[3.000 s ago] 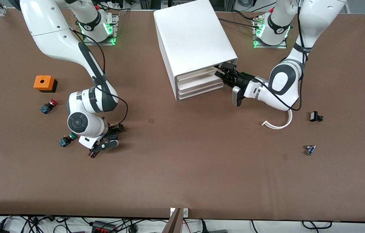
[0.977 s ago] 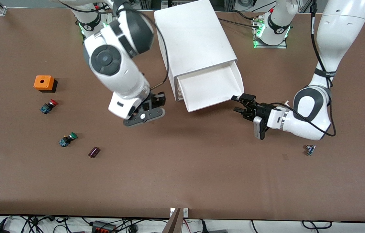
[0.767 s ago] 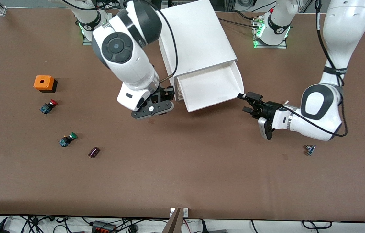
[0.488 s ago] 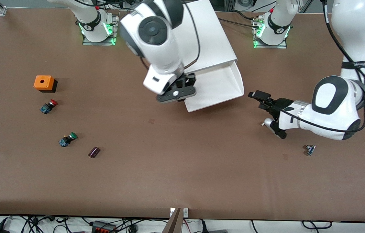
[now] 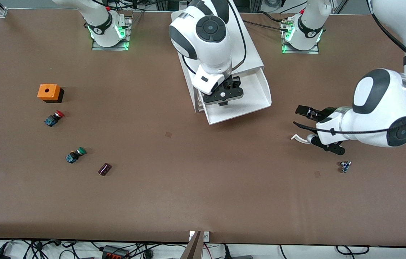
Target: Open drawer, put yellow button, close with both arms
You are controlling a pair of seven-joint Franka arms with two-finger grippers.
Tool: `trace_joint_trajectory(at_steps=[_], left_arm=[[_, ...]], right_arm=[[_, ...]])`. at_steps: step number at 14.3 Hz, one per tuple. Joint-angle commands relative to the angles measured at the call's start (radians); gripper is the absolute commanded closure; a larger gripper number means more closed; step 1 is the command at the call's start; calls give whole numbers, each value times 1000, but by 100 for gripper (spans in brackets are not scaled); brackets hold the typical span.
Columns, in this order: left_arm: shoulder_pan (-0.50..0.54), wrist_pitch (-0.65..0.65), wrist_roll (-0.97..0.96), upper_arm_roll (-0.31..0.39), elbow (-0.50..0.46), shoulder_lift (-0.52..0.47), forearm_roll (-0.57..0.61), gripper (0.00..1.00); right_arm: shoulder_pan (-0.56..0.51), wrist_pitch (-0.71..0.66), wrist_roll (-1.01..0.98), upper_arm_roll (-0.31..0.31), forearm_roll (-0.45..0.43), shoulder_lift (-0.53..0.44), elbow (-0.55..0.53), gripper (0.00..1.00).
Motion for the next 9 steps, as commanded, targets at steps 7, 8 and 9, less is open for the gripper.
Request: trace_joint_trajectory(at_steps=[7, 8, 9], left_arm=[[-9, 23, -30, 13, 183, 153, 119, 0], [-9, 23, -50, 13, 182, 153, 117, 0], [-9, 23, -73, 13, 180, 153, 114, 0]], right_arm=[[50, 4, 38, -9, -64, 72, 80, 100], [55, 4, 38, -10, -74, 76, 80, 100], [57, 6, 38, -10, -74, 79, 80, 100]])
